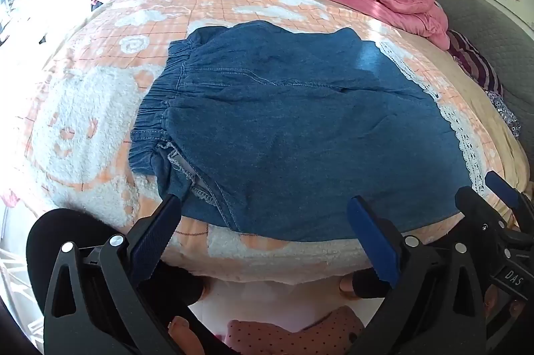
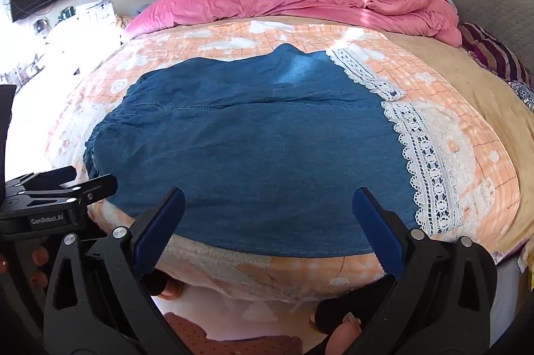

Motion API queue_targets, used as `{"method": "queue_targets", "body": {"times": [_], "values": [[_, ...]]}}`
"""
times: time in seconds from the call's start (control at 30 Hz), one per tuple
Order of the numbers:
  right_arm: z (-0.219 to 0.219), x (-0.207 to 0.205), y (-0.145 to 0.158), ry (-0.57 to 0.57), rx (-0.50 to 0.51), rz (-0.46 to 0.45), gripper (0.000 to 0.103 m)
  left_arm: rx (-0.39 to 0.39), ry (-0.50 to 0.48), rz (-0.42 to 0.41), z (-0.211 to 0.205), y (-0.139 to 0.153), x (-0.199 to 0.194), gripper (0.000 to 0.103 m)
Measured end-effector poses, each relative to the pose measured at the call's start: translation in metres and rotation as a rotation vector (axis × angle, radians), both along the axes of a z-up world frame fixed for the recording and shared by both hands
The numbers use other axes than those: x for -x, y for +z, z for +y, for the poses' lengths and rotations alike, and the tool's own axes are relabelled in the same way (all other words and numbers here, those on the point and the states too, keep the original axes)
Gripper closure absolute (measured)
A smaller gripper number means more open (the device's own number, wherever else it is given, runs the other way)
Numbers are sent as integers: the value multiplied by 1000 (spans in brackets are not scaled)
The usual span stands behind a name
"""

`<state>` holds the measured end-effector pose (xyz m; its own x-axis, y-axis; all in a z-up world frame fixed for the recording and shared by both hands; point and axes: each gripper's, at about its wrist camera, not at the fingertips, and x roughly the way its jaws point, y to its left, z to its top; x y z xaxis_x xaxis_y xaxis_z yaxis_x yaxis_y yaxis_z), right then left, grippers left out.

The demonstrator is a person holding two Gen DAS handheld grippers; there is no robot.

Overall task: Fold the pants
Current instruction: 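Move both grippers toward the blue denim pants lying flat on the bed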

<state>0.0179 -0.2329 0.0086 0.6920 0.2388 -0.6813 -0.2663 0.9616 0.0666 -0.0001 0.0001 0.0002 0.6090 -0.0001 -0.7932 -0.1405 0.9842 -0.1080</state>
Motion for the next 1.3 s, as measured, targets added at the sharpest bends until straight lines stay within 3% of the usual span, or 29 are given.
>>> {"method": "queue_targets", "body": {"times": [1.3], "values": [[-4,1,4,-11,5,-18,8,13,-30,-41,-4,10,4,4]]}}
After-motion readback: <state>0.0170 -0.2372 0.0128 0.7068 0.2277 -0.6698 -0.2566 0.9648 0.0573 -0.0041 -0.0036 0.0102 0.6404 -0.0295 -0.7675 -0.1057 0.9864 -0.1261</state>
